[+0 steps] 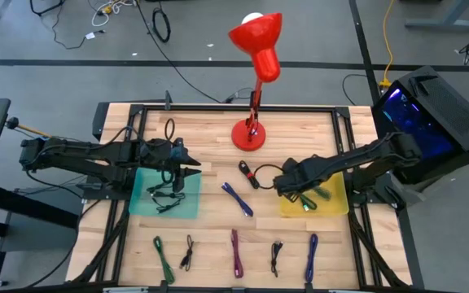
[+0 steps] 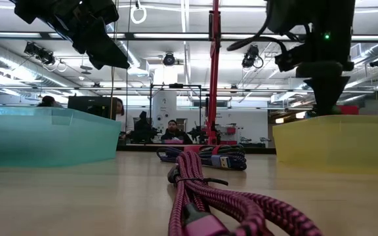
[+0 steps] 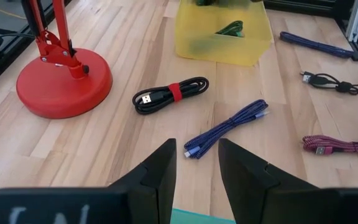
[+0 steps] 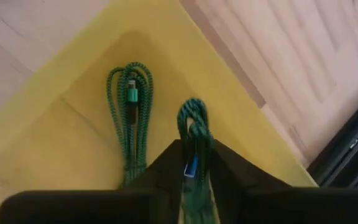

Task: Pick & Place USB Port
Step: Put the green cable into the yellow bin, then put the black charger cable into the green bin

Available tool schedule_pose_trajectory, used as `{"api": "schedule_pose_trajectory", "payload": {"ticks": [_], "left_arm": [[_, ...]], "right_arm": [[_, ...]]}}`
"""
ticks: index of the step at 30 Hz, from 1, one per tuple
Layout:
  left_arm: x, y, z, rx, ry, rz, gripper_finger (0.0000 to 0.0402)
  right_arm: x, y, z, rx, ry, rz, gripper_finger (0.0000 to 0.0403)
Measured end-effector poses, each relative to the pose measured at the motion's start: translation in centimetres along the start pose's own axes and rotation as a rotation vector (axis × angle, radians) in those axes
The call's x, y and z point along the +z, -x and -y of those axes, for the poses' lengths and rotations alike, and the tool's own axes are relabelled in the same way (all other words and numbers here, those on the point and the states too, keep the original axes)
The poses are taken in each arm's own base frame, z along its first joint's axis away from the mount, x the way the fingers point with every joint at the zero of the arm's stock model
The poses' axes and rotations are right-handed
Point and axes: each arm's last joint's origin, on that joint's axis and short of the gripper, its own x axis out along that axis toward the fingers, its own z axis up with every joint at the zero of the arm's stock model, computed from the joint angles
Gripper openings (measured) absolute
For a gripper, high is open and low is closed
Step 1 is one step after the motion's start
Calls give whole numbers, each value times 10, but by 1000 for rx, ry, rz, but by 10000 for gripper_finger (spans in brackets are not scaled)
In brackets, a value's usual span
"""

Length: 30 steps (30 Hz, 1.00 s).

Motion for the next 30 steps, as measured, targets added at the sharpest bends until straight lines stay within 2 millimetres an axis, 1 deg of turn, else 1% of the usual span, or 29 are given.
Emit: {"api": "schedule_pose_trajectory", "payload": {"ticks": [5, 9, 11, 14, 18, 21, 25, 30], "left_arm": [[0, 0, 0, 16, 0, 3, 124], [0, 0, -1, 43, 0, 6, 124], [0, 0, -1, 44, 0, 6, 124], [0, 0, -1, 44, 0, 6, 124], [0, 0, -1, 44, 0, 8, 124], [1, 0, -1, 43, 1, 12, 124], [1, 0, -1, 43, 1, 15, 124], [1, 0, -1, 43, 1, 17, 124]], "right_arm": [[-2, -9, -2, 26, 11, 21, 121], [3, -10, -8, 69, 42, 97, 155], [8, -5, -9, 93, 70, 131, 168], [22, 11, -14, 179, 97, 224, 182], [42, 31, -20, 280, 140, 367, 189], [56, 37, -23, 362, 129, 468, 188], [73, 34, -19, 416, 94, 493, 186], [92, 17, -11, 408, 78, 463, 186]]}}
